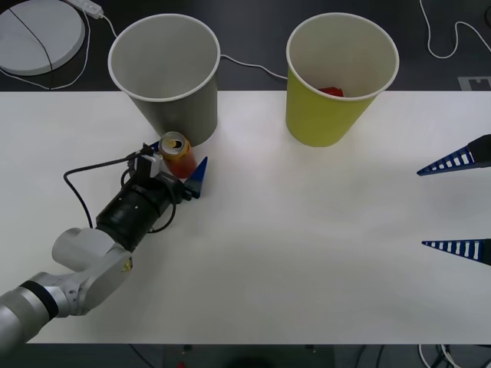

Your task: Put the can into the green bin and the plastic bottle into the gray bin

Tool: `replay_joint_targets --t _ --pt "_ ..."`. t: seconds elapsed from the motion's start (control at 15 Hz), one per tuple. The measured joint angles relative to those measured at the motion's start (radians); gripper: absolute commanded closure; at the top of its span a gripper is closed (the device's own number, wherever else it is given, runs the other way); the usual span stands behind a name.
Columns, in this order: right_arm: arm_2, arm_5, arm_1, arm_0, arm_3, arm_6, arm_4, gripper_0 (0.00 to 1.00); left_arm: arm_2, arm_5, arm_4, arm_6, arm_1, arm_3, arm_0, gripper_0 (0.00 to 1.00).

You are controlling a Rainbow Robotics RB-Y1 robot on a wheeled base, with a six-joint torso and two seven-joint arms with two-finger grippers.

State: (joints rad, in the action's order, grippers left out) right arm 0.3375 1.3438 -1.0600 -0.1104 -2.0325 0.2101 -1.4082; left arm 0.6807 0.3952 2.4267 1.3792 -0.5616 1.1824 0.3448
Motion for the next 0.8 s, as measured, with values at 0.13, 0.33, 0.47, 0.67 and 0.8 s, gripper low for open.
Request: replay_joint_targets --t 0.13,0.33,0.47,0.67,0.8 --pt "0.000 0.000 0.000 0.000 0.000 0.000 0.000 0.00 0.000 0.000 0.000 -0.005 0.000 -0.001 0.000 0.88" --pt "0.000 0.000 0.000 0.000 0.000 0.000 0.000 0.00 0.000 0.000 -0.001 -0.020 0.000 0.000 0.000 1.00" --pt "0.000 0.000 0.000 0.000 0.000 0.000 0.000 0.00 0.000 0.000 -0.002 -0.024 0.000 0.000 0.000 1.00" --pt "0.000 0.000 0.000 0.000 0.000 0.000 0.000 0.00 0.000 0.000 -0.010 -0.037 -0.005 0.006 -0.004 1.00" --pt "0.000 0.000 0.000 0.000 0.000 0.000 0.000 0.00 0.000 0.000 -0.021 -0.046 -0.029 0.041 -0.022 1.00"
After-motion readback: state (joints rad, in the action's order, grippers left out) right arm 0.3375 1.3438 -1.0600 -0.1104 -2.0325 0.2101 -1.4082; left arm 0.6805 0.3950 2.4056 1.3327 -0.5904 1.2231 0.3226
